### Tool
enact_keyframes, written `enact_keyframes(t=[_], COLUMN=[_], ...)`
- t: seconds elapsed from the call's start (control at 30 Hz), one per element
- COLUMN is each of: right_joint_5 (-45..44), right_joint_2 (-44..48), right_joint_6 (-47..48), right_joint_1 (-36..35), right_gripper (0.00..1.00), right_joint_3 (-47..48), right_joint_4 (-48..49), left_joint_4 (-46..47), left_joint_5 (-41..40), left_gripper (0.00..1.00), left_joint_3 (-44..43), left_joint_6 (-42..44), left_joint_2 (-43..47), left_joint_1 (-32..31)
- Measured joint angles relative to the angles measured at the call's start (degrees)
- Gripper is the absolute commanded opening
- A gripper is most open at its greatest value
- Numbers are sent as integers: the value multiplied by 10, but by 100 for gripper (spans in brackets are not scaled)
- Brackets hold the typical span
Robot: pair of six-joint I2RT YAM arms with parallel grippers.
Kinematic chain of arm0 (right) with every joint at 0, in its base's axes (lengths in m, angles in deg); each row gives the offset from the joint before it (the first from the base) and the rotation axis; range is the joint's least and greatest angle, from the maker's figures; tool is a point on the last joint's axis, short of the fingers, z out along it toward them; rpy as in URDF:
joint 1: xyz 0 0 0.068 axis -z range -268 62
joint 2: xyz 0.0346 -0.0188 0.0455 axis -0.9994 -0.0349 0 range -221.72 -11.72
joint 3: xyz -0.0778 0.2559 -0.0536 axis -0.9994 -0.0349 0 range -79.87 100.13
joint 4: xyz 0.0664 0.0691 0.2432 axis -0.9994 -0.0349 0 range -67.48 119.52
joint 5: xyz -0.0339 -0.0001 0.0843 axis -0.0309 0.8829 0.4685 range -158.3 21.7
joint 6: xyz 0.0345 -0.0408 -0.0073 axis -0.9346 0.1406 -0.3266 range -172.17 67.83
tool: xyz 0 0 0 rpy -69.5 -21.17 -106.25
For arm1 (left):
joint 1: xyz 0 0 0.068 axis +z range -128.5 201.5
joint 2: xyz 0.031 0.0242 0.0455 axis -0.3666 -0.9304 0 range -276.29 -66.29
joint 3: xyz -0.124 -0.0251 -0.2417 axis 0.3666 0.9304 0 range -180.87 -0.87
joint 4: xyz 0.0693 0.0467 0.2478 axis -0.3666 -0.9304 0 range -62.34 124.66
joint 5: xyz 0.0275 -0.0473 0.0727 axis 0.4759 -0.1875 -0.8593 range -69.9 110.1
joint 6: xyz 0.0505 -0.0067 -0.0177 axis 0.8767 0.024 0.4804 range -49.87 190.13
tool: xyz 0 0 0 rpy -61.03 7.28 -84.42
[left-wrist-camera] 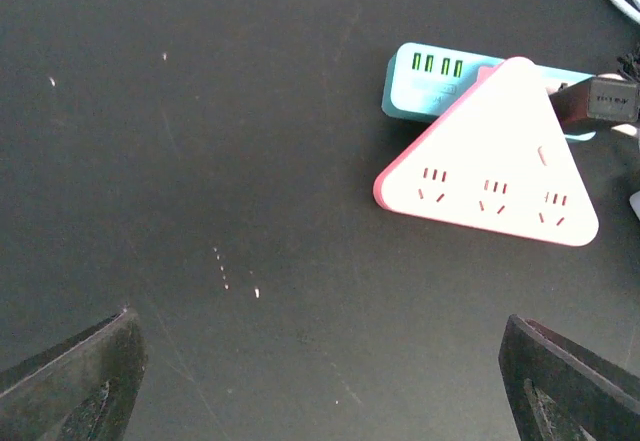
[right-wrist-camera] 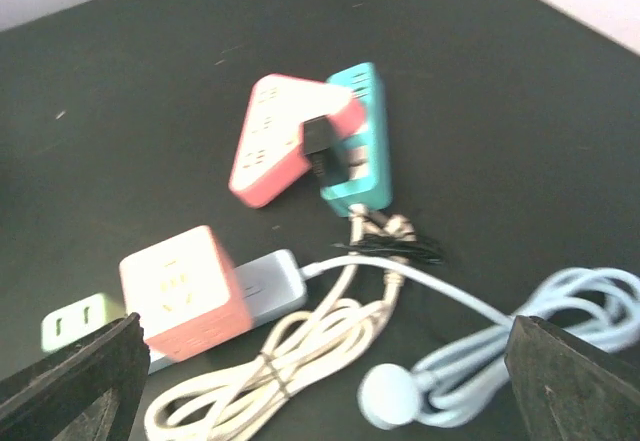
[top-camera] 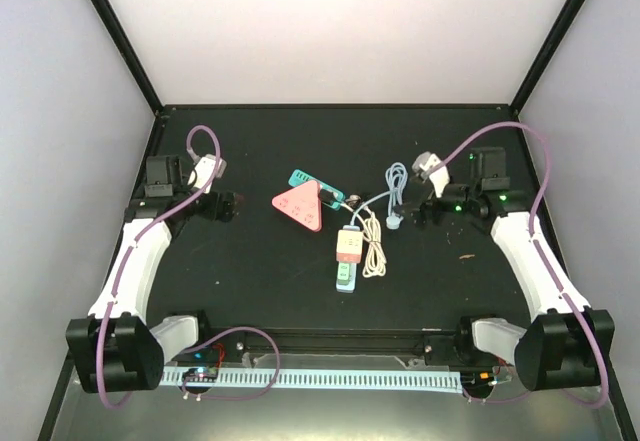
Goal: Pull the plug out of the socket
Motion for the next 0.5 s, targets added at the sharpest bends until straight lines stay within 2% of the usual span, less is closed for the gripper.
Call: enact_keyframes(t=[0.4,0.5], right_joint_5=[-26,-44], right_joint_2=[24,10], right_joint_6=[138,160], right_joint_1=[-181,-214], right_gripper=[100,96], right_joint_3=[-39,-40], right_joint_4=[-73,-79], left_joint_4=[39,40], left_joint_5=[-12,-10], left_gripper=[99,99], left_joint_3=[7,7], left_joint_6=[-11,-13], left_joint_2=[20,20], left_joint_1=[-19,-22])
